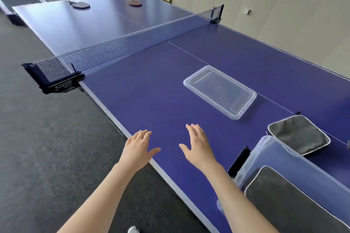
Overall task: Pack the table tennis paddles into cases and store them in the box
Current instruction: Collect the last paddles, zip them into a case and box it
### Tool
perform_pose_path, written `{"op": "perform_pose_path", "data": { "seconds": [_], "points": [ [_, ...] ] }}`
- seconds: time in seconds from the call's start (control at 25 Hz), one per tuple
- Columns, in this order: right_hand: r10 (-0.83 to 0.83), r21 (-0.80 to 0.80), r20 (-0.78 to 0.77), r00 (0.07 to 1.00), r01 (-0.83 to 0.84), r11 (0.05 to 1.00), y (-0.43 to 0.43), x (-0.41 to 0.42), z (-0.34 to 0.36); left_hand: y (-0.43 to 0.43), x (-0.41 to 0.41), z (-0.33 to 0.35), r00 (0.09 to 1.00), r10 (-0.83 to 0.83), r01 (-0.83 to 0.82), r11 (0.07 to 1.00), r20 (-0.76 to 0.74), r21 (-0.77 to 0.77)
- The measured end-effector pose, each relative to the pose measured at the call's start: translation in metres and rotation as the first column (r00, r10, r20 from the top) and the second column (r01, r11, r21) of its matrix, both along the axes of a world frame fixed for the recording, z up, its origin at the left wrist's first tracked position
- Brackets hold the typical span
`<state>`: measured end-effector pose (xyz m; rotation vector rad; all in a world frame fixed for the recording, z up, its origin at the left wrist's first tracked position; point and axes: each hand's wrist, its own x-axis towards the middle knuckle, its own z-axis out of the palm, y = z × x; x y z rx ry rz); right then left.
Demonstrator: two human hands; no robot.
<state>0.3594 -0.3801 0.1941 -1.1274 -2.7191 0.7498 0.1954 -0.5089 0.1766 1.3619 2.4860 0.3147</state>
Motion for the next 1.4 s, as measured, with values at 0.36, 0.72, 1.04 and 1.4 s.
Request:
{"op": "perform_pose_path", "data": {
  "seconds": [0.36, 0.72, 1.04, 1.4],
  "points": [
    [0.356, -0.108, 0.324, 0.877, -0.34, 0.934, -0.089, -0.172, -0.047, -0.129, -0.121, -0.051, 0.971, 0.22, -0.195, 0.952, 0.088, -0.235],
    [0.592, -0.2, 0.458, 0.663, -0.572, 0.795, -0.144, -0.279, -0.089, -0.208, -0.177, -0.09, 0.862, 0.473, -0.363, 0.827, 0.183, -0.43],
    [0.692, -0.261, 0.467, 0.55, -0.662, 0.702, -0.132, -0.415, -0.118, -0.208, -0.297, -0.102, 0.763, 0.614, -0.439, 0.72, 0.2, -0.538],
    [0.757, -0.295, 0.446, 0.477, -0.72, 0.628, -0.134, -0.574, -0.11, -0.201, -0.437, -0.088, 0.699, 0.695, -0.554, 0.674, 0.166, -0.49]
  ]
}}
